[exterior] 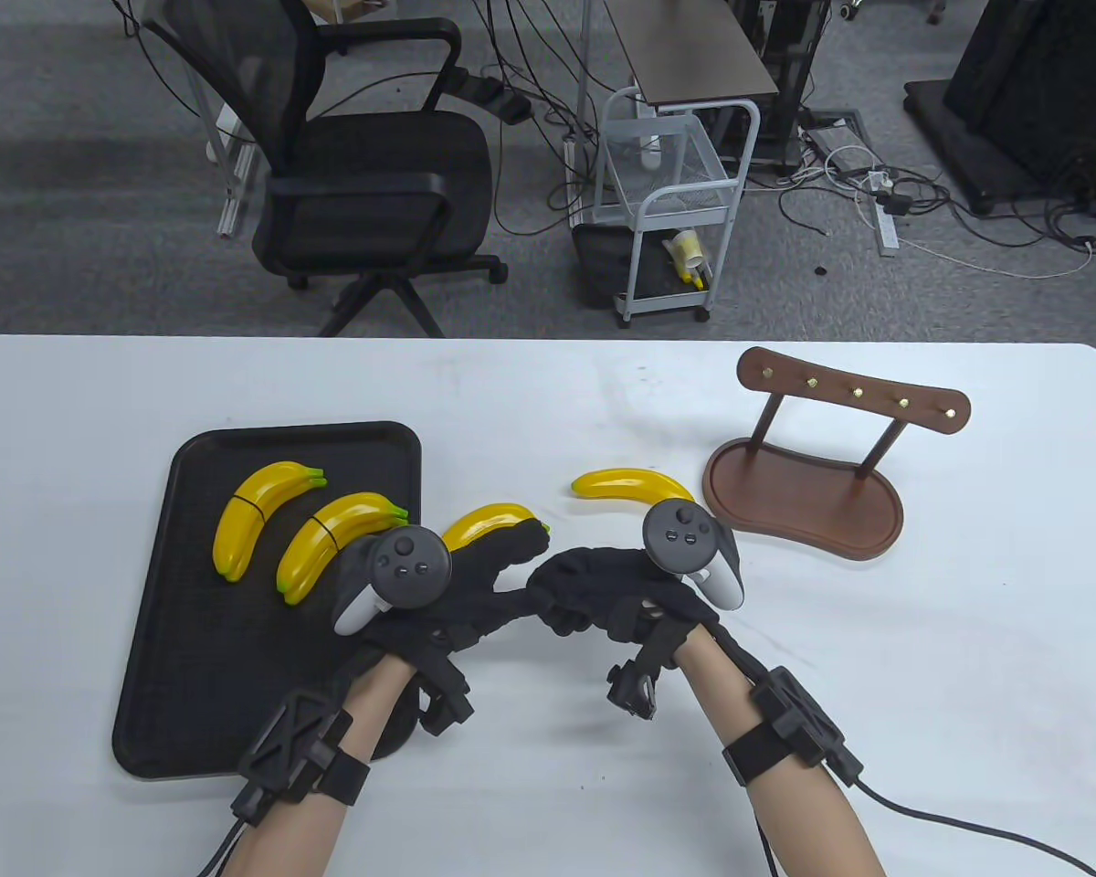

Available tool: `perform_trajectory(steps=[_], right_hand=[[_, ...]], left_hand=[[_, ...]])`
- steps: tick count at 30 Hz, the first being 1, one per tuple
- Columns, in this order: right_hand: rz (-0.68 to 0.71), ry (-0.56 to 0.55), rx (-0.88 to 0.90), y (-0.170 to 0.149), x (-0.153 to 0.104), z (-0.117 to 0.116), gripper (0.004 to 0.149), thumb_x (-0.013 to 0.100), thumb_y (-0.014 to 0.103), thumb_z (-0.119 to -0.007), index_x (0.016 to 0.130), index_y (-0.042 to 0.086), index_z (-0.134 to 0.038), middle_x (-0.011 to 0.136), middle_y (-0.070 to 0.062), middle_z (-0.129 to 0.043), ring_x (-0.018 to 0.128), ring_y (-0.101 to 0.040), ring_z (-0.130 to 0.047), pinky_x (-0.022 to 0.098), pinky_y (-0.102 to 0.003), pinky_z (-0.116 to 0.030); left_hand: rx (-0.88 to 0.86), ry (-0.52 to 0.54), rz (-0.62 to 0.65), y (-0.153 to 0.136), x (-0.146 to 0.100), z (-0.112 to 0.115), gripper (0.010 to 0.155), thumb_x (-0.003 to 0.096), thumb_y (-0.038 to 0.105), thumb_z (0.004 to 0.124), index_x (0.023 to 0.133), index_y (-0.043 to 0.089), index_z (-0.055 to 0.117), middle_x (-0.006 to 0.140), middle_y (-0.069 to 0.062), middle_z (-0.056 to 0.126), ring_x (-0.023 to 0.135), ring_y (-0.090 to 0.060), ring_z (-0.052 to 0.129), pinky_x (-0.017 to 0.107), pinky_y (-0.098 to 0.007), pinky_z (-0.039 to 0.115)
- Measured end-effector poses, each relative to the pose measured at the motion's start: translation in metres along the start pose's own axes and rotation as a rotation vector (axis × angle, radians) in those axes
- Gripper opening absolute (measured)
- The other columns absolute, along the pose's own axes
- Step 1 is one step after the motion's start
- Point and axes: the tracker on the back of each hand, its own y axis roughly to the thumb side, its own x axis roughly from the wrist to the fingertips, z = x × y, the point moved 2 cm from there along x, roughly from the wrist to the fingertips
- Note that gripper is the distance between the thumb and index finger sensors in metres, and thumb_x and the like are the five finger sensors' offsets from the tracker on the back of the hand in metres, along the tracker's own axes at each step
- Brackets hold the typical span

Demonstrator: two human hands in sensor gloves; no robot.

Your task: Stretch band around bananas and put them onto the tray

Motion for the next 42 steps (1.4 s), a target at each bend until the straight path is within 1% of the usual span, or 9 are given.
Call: perform_trajectory(steps=[6,11,13,18,22,24,29,36,42], right_hand=[[0.005,-0.027,-0.032,0.002,0.000,-0.002,0.038,0.059,0.036,-0.075,0.081,0.008,-0.087,0.066,-0.009,-0.099,0.050,-0.028,-0.102,0.036,-0.047,-0.084],[-0.002,-0.075,-0.174,0.009,-0.001,0.002,0.038,0.058,0.036,-0.075,0.081,0.008,-0.087,0.066,-0.009,-0.099,0.050,-0.027,-0.102,0.036,-0.047,-0.084],[-0.007,-0.116,-0.198,0.010,-0.002,0.004,0.038,0.058,0.036,-0.075,0.081,0.008,-0.087,0.065,-0.009,-0.099,0.050,-0.027,-0.102,0.036,-0.047,-0.084],[-0.043,-0.200,-0.298,0.008,-0.005,0.012,0.038,0.058,0.036,-0.074,0.081,0.008,-0.086,0.065,-0.008,-0.098,0.050,-0.027,-0.102,0.036,-0.047,-0.084],[-0.063,-0.269,-0.288,0.007,-0.007,0.018,0.037,0.058,0.036,-0.075,0.080,0.008,-0.087,0.065,-0.008,-0.099,0.049,-0.027,-0.102,0.036,-0.047,-0.084],[-0.061,-0.286,-0.298,0.008,-0.008,0.020,0.037,0.058,0.036,-0.075,0.080,0.009,-0.087,0.065,-0.008,-0.099,0.049,-0.027,-0.102,0.036,-0.047,-0.084],[-0.053,-0.360,-0.307,0.012,-0.012,0.026,0.037,0.058,0.036,-0.075,0.080,0.009,-0.087,0.065,-0.008,-0.099,0.049,-0.027,-0.102,0.036,-0.047,-0.084],[-0.047,-0.410,-0.294,0.011,-0.013,0.029,0.037,0.058,0.036,-0.075,0.081,0.009,-0.086,0.066,-0.008,-0.098,0.050,-0.027,-0.102,0.036,-0.046,-0.084],[-0.049,-0.414,-0.282,0.011,-0.013,0.028,0.037,0.058,0.035,-0.074,0.082,0.009,-0.086,0.067,-0.009,-0.098,0.051,-0.028,-0.102,0.037,-0.046,-0.084]], left_hand=[[0.020,0.005,0.012,0.004,-0.001,-0.001,0.081,0.0455,0.068,0.069,0.114,0.030,0.049,0.120,0.002,0.064,0.109,-0.028,0.075,0.083,-0.047,0.062],[0.000,0.021,0.011,0.002,-0.002,-0.006,0.079,0.0457,0.067,0.068,0.114,0.030,0.050,0.118,0.003,0.066,0.107,-0.027,0.077,0.083,-0.046,0.064],[-0.038,0.027,0.011,0.001,-0.002,-0.008,0.079,0.0460,0.067,0.068,0.114,0.030,0.049,0.118,0.003,0.066,0.106,-0.027,0.077,0.083,-0.046,0.064],[-0.053,0.041,0.008,-0.001,-0.003,-0.013,0.077,0.0461,0.066,0.066,0.113,0.030,0.052,0.116,0.004,0.069,0.103,-0.026,0.080,0.082,-0.046,0.066],[-0.087,0.027,0.004,-0.004,-0.002,-0.012,0.075,0.0458,0.066,0.063,0.111,0.030,0.056,0.113,0.004,0.073,0.101,-0.026,0.082,0.081,-0.046,0.067],[-0.106,0.025,0.004,-0.005,-0.003,-0.013,0.073,0.0459,0.066,0.062,0.110,0.031,0.058,0.113,0.003,0.073,0.101,-0.026,0.083,0.080,-0.046,0.067],[-0.137,0.023,0.014,-0.006,-0.003,-0.016,0.071,0.0457,0.067,0.061,0.107,0.032,0.063,0.112,0.004,0.076,0.100,-0.027,0.084,0.079,-0.047,0.068],[-0.191,-0.020,0.032,-0.003,-0.002,-0.013,0.067,0.0469,0.065,0.060,0.104,0.031,0.068,0.109,0.003,0.079,0.098,-0.028,0.087,0.077,-0.048,0.070],[-0.216,-0.036,0.050,-0.001,-0.001,-0.012,0.064,0.0483,0.063,0.060,0.103,0.032,0.069,0.109,0.004,0.080,0.098,-0.028,0.087,0.077,-0.048,0.070]])
